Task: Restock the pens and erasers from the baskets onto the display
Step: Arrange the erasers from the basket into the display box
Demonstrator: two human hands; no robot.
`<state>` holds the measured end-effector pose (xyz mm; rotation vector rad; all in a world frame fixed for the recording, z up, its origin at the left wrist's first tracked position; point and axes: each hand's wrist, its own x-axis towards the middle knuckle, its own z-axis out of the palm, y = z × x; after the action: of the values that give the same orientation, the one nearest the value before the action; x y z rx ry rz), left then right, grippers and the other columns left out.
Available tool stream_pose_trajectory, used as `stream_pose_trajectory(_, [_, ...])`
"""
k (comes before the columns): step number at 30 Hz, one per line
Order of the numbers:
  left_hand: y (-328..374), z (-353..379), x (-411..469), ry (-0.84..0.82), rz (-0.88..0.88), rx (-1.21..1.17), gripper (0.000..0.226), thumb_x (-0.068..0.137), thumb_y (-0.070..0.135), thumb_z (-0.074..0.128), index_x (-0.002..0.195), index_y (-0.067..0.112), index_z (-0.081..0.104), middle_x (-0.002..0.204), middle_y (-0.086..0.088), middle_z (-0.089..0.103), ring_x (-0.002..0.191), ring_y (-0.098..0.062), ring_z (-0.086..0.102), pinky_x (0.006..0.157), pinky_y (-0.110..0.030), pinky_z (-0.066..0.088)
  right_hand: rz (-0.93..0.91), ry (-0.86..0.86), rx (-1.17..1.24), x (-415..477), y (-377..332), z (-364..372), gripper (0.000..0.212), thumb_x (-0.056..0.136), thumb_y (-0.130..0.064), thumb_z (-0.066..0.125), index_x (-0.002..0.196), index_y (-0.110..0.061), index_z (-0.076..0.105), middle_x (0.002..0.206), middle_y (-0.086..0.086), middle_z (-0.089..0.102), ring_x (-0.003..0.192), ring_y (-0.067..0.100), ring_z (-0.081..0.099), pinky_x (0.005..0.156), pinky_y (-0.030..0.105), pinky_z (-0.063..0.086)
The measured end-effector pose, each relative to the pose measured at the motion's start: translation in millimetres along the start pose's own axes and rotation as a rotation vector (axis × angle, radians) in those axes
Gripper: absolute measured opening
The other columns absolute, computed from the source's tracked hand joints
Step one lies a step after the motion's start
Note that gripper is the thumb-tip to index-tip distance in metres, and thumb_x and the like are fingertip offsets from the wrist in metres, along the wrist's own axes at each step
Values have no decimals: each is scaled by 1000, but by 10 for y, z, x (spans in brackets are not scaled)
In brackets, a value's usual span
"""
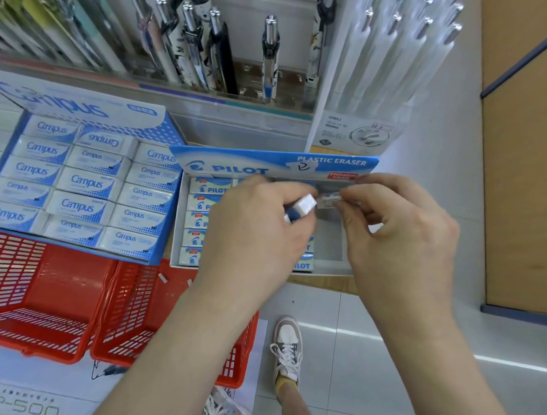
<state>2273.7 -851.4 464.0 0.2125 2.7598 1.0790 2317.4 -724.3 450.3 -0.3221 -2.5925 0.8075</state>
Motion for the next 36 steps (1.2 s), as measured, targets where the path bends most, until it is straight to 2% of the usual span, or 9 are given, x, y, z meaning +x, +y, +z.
stream_pose_trajectory(3, [3,1,9,-24,28,49,19,81,27,64,95,35,73,92,5,64,87,-12,57,70,-26,44,39,16,-3,8,5,56,5,79,-5,73,82,-9,72,91,5,67,70,21,61,61,35,53])
stream_pose_trajectory(5, [3,4,11,-40,24,82,21,82,28,63,100,37,72,94,7,61,86,-10,54,66,-20,37,105,10,-11,11,31,87,10,75,-6,77,79,-12,69,87,2,62,69,15,54,63,21,44])
stream_pose_trajectory(10, [-6,12,-6,-27,22,83,28,81,27,65,106,39,70,100,6,61,92,-10,56,72,-19,34,256,-32,20,-23,119,100,15,74,-14,79,80,-20,66,82,-5,55,60,5,43,62,2,32])
stream_pose_trajectory(16, [-20,40,-10,1,49,95,30,80,26,65,107,37,70,104,4,64,94,-15,58,77,-24,41,142,0,-66,-55,86,91,14,82,-15,69,95,-15,74,86,1,63,62,15,52,57,25,41])
stream_pose_trajectory(25, [-42,28,-3,-41,66,101,30,80,28,64,109,38,70,100,4,62,93,-15,59,79,-28,45,217,-20,-140,-19,0,157,5,85,-18,64,89,-20,66,81,2,56,60,27,52,52,28,32])
stream_pose_trajectory(29, [-44,-54,-51,-26,-17,-142,21,78,31,67,98,36,73,91,10,68,83,-4,61,77,-25,49,234,-63,11,-45,-6,-17,8,87,-28,64,95,-25,63,91,-4,53,69,11,51,59,24,40])
stream_pose_trajectory(32, [13,-99,-137,-15,-39,-238,26,70,37,65,95,38,71,77,12,68,70,-2,62,68,-26,52,272,-171,464,-54,-132,-284,10,82,-28,66,92,-30,68,82,-3,60,68,5,55,59,11,42])
stream_pose_trajectory(34, [71,-103,-182,-50,-37,-264,31,67,42,66,98,39,69,73,11,67,68,-4,61,64,-27,52,298,-367,738,-72,-229,-357,20,77,-29,71,96,-34,72,82,-2,62,66,5,56,63,19,50])
stream_pose_trajectory(36, [98,-92,-208,-87,-34,-271,42,66,43,69,108,39,65,83,12,70,78,-2,64,72,-28,54,259,-451,734,-91,-244,-332,25,74,-35,74,98,-38,73,81,-6,59,66,11,54,65,31,53])
